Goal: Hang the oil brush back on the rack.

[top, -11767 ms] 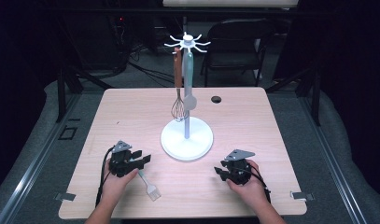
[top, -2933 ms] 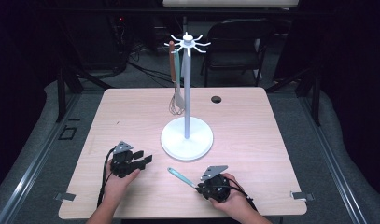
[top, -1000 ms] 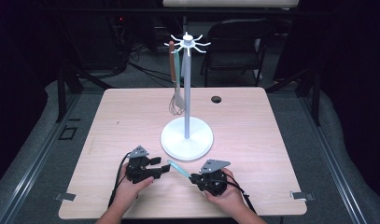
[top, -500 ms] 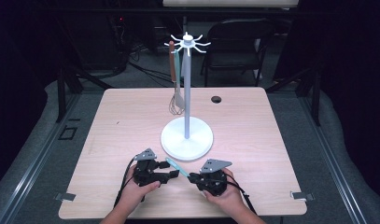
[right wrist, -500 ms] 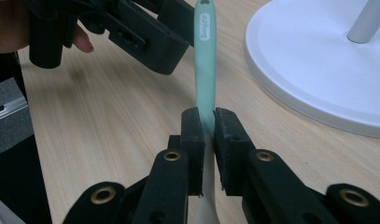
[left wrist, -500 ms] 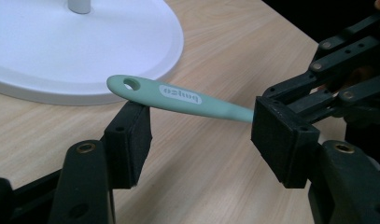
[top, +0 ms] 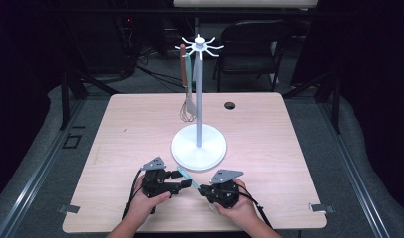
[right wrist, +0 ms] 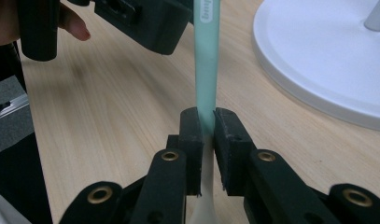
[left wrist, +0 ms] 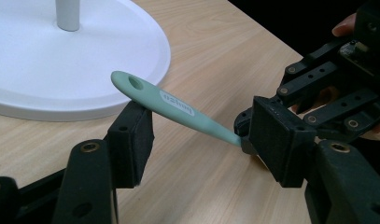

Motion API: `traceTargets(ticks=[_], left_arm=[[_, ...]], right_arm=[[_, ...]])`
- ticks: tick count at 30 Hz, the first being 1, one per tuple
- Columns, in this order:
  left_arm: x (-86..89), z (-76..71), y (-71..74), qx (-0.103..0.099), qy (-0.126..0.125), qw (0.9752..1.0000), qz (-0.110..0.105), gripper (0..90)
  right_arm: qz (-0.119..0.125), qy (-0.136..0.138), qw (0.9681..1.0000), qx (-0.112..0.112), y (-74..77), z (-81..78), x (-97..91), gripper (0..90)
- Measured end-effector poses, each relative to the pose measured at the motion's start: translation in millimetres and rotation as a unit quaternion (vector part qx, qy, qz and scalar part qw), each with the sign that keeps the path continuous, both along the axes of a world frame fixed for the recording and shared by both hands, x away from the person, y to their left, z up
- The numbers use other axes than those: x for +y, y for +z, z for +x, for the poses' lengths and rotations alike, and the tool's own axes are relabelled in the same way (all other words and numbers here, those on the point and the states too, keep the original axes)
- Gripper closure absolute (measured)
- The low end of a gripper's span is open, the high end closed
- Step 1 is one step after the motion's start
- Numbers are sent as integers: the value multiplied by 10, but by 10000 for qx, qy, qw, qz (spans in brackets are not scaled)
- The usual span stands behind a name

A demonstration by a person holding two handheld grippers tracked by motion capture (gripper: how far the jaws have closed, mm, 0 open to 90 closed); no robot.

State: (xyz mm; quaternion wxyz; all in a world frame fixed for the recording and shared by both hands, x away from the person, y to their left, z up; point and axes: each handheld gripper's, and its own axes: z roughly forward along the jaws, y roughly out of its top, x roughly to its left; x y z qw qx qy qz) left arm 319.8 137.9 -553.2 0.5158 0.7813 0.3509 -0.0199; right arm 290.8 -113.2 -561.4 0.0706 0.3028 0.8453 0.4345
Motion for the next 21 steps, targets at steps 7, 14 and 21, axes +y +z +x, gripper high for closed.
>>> traceTargets(ticks=[7, 14, 21], left_arm=[[2, -3, 2, -23, -14, 10000, 6, 404], [0, -5, 4, -22, -4, 10000, -15, 405], [-5, -9, 10, -48, -10, 10000, -22, 406]], right_arm=[[-175, 0, 9996, 205, -66, 2, -26, 776], [-354, 58, 9987, 354, -119, -7, -1, 776], [-449, 64, 9983, 369, -140, -13, 28, 814]])
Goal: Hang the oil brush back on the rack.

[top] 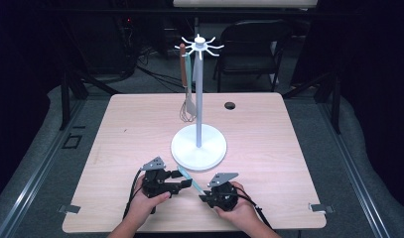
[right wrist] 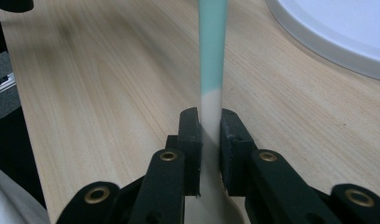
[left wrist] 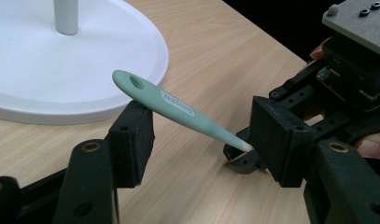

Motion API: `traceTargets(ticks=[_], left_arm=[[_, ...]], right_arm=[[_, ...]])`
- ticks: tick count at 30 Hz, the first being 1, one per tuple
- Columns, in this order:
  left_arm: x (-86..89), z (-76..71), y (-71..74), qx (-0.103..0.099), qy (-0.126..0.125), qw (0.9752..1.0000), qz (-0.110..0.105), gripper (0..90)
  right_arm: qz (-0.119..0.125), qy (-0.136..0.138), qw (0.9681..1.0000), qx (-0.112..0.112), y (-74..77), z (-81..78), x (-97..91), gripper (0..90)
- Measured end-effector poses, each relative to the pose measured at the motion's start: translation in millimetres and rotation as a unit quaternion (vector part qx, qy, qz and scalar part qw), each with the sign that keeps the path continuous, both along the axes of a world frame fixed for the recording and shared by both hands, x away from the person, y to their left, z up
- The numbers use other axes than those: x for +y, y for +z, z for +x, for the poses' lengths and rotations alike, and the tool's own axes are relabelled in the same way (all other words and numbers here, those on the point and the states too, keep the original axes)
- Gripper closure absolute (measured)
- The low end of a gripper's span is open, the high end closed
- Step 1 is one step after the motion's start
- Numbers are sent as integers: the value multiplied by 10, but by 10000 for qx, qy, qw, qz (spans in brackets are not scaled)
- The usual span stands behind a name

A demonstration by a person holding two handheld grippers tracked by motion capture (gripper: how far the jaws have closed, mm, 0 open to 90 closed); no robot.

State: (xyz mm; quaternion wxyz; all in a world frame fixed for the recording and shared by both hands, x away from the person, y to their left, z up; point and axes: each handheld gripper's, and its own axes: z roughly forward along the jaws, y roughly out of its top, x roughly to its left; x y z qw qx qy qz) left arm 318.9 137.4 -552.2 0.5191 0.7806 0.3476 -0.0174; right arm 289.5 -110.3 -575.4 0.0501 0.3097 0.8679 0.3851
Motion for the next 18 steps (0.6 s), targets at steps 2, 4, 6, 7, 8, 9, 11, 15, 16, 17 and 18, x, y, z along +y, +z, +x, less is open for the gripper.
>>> traceTargets(ticks=[2, 4, 6, 7, 8, 9, 11, 15, 16, 17, 18], left_arm=[[0, -1, 1, 2, -4, 10000, 6, 406], [-1, -1, 1, -1, 2, 10000, 7, 407], [-2, -1, 2, 2, 2, 10000, 4, 407], [-1, 0, 3, -1, -4, 10000, 0, 409], [-1, -1, 5, -2, 6, 10000, -12, 414], [0, -2, 7, -1, 11, 10000, -21, 418], [0, -4, 13, -14, 19, 10000, -43, 429], [-4, -8, 25, 15, -3, 10000, -79, 449], [-7, -11, 30, 16, 4, 10000, -73, 449], [-12, -13, 30, 10, 25, 9999, -97, 456], [-12, -13, 35, 8, 34, 9999, -100, 476]], right_arm=[[13, -15, 10000, 5, -2, 1, 0, 816], [7, -10, 10000, 12, -1, 3, 0, 820], [-3, -12, 10000, 0, 0, 0, 0, 822], [9, -26, 10000, -11, 0, -2, 2, 823], [24, -35, 10000, -38, 3, -6, 3, 823], [34, -33, 10000, -62, 9, -10, 2, 824], [68, -27, 9999, -129, 23, -16, 5, 825], [142, -35, 9996, -237, 48, -26, 20, 825], [178, -53, 9995, -268, 53, -29, 27, 826], [195, -64, 9993, -312, 63, -32, 31, 826], [252, -82, 9990, -371, 74, -36, 36, 826]])
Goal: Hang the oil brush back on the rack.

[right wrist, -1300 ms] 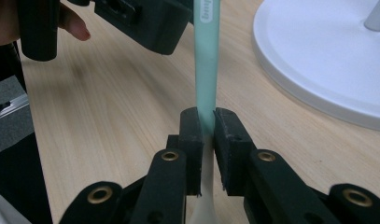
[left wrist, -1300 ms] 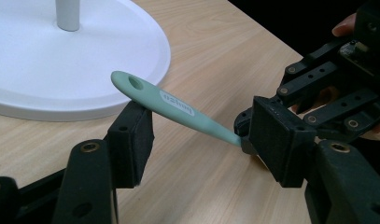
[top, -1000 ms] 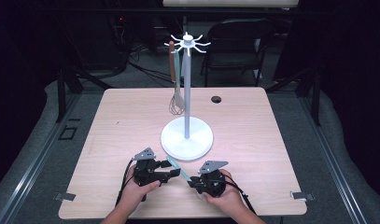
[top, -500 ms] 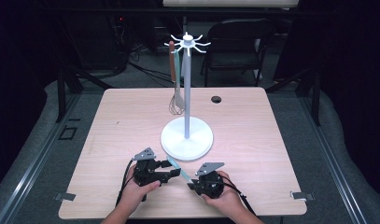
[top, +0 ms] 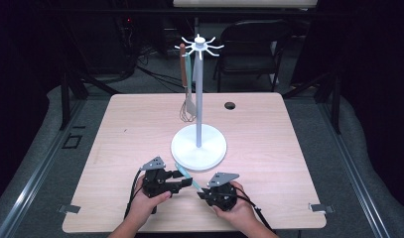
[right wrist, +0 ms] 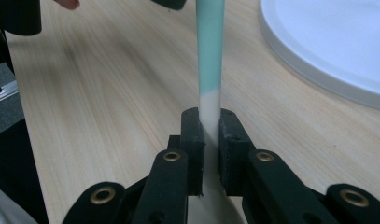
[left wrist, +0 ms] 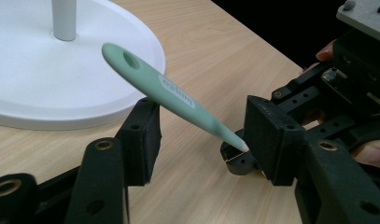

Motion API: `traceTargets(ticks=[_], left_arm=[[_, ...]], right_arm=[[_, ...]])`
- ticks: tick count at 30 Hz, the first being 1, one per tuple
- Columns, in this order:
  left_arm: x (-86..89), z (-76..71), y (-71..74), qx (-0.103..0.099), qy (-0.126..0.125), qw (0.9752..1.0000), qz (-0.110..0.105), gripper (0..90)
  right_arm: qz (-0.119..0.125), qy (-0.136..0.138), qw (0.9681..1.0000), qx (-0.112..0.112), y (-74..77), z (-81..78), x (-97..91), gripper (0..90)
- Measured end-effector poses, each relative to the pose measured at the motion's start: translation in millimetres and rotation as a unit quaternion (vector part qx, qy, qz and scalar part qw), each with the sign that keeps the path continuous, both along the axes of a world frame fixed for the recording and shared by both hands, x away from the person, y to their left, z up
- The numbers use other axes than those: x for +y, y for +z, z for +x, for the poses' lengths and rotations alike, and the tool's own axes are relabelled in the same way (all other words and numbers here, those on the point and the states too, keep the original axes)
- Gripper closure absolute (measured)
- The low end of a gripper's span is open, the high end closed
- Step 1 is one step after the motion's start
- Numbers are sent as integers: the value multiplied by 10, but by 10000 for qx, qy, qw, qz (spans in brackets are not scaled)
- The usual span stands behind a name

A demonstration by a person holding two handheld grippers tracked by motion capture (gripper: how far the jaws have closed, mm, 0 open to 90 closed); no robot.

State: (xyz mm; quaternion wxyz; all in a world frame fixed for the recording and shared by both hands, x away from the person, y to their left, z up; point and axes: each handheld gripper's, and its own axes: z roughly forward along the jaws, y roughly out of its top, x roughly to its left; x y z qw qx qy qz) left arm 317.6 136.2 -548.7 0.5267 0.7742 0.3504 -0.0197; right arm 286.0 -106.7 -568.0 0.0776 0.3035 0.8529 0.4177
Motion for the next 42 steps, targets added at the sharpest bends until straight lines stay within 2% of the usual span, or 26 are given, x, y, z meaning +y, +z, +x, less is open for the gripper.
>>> traceTargets(ticks=[8, 10, 14, 24, 28, 34, 37, 38, 42], left_arm=[[-31, 12, 7, 87, -12, 9999, -128, 535], [-50, 8, 16, 114, -59, 9998, -159, 583], [-95, 5, 42, 80, -124, 9998, -137, 627], [-206, 19, 174, -51, -55, 9998, -171, 770], [-253, 26, 240, -118, -80, 9997, -217, 795], [-413, 28, 368, -279, -178, 9992, -221, 825], [-461, 22, 367, -322, -171, 9991, -229, 821], [-479, 20, 363, -356, -171, 9991, -173, 818], [-497, 28, 316, -295, -152, 9993, -186, 814]], right_arm=[[145, -174, 9996, -158, 44, 3, -7, 826], [165, -210, 9994, -196, 54, 6, 0, 826], [210, -235, 9992, -244, 63, 4, 12, 826], [421, -446, 9973, -393, 121, 38, -25, 826], [507, -524, 9965, -410, 156, 48, -47, 827], [669, -630, 9950, -403, 195, 73, -86, 831], [685, -654, 9947, -398, 196, 83, -99, 835], [674, -662, 9947, -399, 196, 85, -104, 836], [663, -696, 9946, -379, 180, 88, -122, 841]])
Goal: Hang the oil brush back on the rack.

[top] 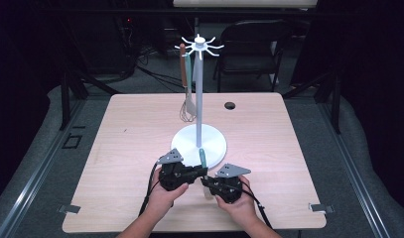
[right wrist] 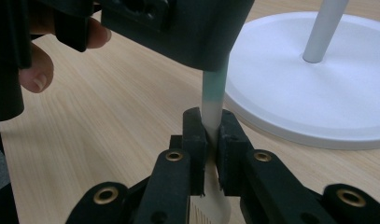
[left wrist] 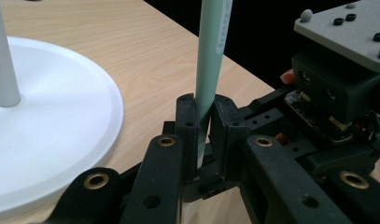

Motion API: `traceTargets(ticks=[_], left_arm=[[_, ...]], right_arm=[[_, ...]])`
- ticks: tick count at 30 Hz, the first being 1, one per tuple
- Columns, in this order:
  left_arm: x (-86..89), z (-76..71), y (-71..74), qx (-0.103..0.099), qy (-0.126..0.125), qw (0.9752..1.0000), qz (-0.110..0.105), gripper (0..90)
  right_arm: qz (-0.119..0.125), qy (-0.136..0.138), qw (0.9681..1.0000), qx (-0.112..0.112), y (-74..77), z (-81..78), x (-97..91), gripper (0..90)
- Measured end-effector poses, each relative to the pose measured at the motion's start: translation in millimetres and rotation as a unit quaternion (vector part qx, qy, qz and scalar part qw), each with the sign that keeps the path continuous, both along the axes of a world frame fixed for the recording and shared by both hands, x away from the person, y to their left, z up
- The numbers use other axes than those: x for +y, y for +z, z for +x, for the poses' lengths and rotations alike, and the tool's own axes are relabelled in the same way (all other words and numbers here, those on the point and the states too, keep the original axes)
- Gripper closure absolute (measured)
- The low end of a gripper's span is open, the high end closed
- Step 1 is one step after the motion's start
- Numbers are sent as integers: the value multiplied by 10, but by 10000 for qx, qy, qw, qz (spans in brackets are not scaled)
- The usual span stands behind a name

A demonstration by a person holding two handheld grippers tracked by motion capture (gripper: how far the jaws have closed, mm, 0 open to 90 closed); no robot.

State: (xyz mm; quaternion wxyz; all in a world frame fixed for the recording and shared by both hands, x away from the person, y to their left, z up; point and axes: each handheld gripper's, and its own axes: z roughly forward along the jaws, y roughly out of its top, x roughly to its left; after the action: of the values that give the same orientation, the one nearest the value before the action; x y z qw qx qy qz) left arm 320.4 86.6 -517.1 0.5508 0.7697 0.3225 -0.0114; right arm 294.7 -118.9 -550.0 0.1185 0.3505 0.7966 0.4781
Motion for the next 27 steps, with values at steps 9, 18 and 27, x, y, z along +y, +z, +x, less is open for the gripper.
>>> traceTargets(ticks=[9, 18, 27], left_arm=[[-24, -6, -139, 173, -61, 9998, 66, 811], [-45, -25, -146, 151, -18, 9998, 145, 840], [-7, 4, -109, 125, 26, 9998, 129, 850]], right_arm=[[-27, 24, 10000, -15, -7, -7, -3, 848], [-31, 56, 10000, 35, -17, -3, -14, 827], [35, 88, 10000, 28, 7, -27, -54, 726]])
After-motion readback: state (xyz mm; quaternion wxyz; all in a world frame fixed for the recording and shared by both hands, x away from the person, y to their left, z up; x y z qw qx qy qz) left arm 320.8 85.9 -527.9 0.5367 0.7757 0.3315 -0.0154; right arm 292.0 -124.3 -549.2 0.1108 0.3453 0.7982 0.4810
